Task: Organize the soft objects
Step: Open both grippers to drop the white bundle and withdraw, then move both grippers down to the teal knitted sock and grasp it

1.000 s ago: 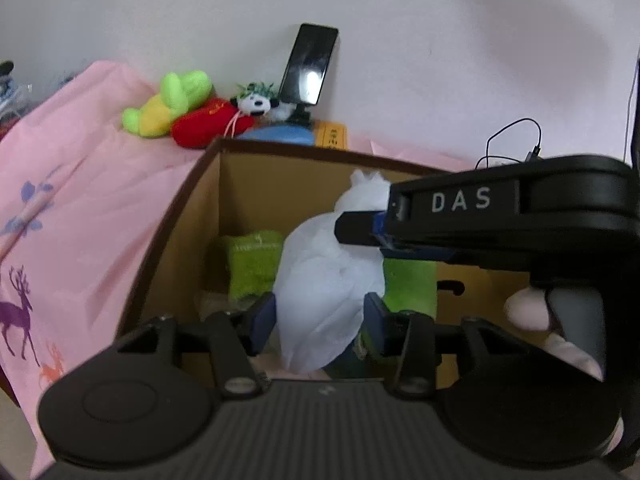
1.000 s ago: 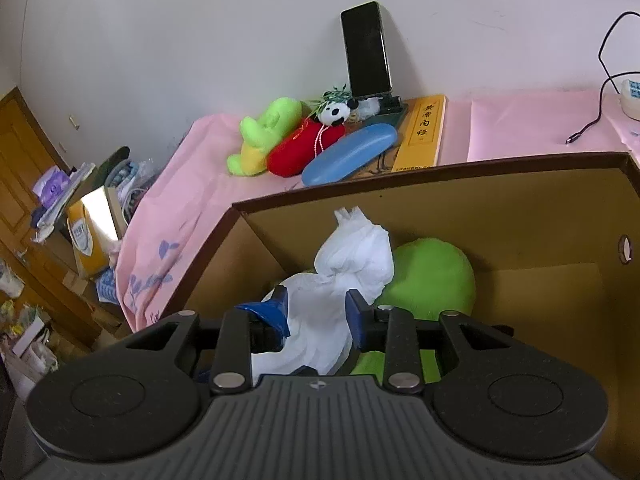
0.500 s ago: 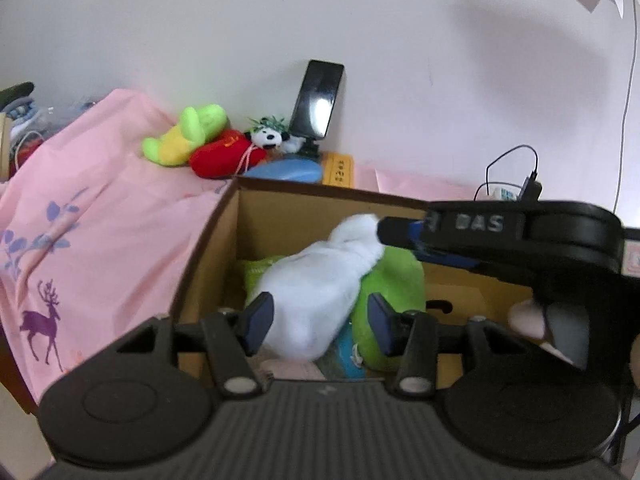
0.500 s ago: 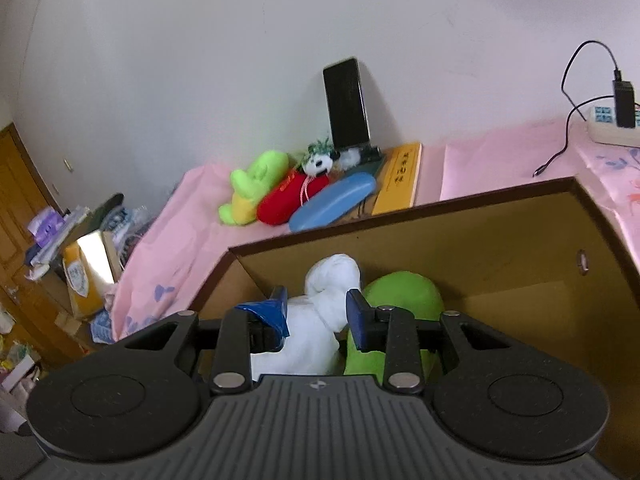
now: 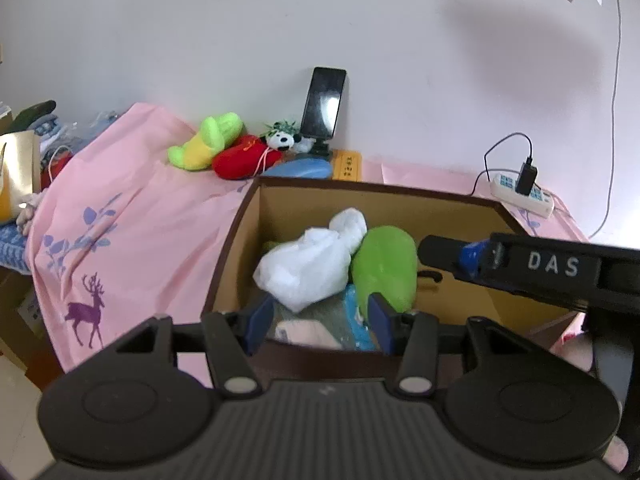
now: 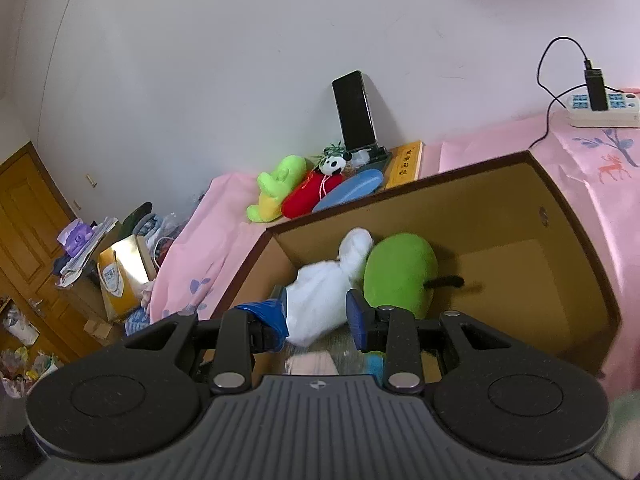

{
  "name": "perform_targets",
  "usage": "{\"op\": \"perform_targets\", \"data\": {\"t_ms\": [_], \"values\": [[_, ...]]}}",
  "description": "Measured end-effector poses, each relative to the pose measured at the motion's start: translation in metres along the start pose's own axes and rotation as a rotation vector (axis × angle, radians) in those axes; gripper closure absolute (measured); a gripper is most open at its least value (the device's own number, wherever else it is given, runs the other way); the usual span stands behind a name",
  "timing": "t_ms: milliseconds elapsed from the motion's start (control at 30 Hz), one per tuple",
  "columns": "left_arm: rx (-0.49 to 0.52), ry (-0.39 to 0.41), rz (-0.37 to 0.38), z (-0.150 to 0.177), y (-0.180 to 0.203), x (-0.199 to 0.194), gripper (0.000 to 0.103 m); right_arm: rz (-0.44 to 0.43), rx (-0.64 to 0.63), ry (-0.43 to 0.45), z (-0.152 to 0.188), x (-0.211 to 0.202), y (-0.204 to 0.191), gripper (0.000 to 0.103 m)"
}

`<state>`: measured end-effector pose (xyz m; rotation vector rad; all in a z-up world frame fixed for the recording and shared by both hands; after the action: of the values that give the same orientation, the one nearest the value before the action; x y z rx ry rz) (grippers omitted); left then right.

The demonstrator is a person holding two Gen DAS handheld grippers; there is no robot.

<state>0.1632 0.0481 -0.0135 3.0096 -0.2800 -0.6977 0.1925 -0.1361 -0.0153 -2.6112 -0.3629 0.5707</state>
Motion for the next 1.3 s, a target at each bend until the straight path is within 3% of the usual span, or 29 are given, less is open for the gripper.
{"op": "perform_targets", "data": {"t_ms": [433, 867, 1300], "values": [[0.070, -0.065, -0.048, 0.027, 0.017, -0.026, 0.051, 0.037, -0.017, -0.011, 0.029, -0.038, 0.002, 0.088], [0.112, -0.121, -0.073, 0.053, 0.025, -0.038, 0.050, 0.051, -0.001, -0.098, 0.061, -0.056, 0.006, 0.087], [0.075, -0.163, -0.043, 0.083, 0.005, -0.052, 0.048, 0.046, 0.065, -0.182, 0.085, -0.065, 0.020, 0.087]]}}
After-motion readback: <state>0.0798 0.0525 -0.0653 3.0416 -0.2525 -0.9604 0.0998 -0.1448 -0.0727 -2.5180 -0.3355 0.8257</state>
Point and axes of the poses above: each gripper's, at about its wrist camera, not at the fingertips, and x roughly the way its jaws point, y to its right, z to its underside, the point moved 4 cm from there along x, roughly the way its jaws point, and after that the axes turned 8 degrees about y, right-handed, at the moved point
